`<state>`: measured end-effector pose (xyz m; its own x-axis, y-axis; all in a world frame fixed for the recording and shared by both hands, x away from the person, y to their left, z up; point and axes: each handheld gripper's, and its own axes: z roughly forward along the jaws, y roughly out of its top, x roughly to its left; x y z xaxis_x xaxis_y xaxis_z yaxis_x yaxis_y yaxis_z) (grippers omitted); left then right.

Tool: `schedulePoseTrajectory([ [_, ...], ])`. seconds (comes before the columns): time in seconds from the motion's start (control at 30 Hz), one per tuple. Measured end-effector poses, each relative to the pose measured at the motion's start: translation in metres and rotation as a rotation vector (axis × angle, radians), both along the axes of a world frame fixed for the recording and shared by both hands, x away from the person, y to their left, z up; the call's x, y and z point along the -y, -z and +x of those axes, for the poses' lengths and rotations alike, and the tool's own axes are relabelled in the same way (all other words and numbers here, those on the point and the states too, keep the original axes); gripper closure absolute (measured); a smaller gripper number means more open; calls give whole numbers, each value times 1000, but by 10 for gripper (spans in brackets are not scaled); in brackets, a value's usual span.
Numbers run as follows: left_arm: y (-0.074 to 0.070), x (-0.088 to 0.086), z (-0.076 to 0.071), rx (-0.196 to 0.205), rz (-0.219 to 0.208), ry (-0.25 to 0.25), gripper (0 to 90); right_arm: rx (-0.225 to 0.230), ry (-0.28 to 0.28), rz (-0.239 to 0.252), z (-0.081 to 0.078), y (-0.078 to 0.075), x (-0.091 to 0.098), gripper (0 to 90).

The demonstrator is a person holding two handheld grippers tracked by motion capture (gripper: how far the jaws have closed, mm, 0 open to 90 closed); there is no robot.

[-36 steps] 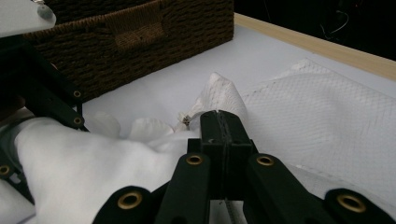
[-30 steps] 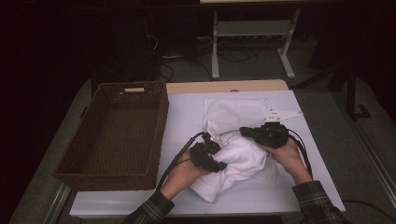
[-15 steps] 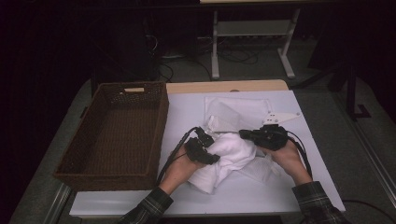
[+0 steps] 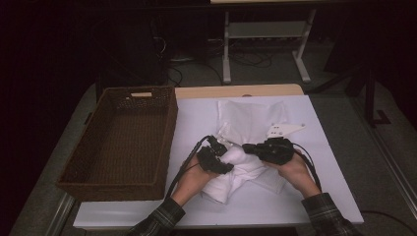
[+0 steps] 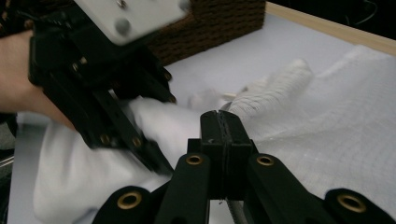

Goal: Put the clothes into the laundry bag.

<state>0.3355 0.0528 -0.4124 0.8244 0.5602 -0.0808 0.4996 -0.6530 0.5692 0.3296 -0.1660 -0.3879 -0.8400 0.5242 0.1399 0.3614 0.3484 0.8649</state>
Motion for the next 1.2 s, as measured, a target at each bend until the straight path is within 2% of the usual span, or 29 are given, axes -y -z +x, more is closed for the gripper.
schedulePoseTrajectory([
  [0.1,1,0,0,0,-4,2,597,2,-6,-28,3,2,-14,885],
  [0.17,2,0,-1,2,-8,2,597,-4,-4,-47,6,8,-14,879],
  [0.2,2,0,-1,4,-8,2,597,-12,-3,-40,6,9,-12,860],
  [0.3,3,0,-1,6,-12,3,597,5,28,-33,5,5,0,719],
  [0.43,3,-1,-1,5,-16,7,597,17,58,-19,-1,1,20,649],
  [0.77,5,-2,1,-10,-30,10,597,-6,141,-42,-20,11,74,646],
  [0.93,5,-3,1,-11,-34,9,597,-12,137,-69,-32,20,81,668],
  [1.0,6,-3,1,-12,-38,7,597,1,132,-90,-35,24,80,669],
  [1.2,6,-4,2,-19,-44,6,598,7,128,-128,-30,31,76,660],
])
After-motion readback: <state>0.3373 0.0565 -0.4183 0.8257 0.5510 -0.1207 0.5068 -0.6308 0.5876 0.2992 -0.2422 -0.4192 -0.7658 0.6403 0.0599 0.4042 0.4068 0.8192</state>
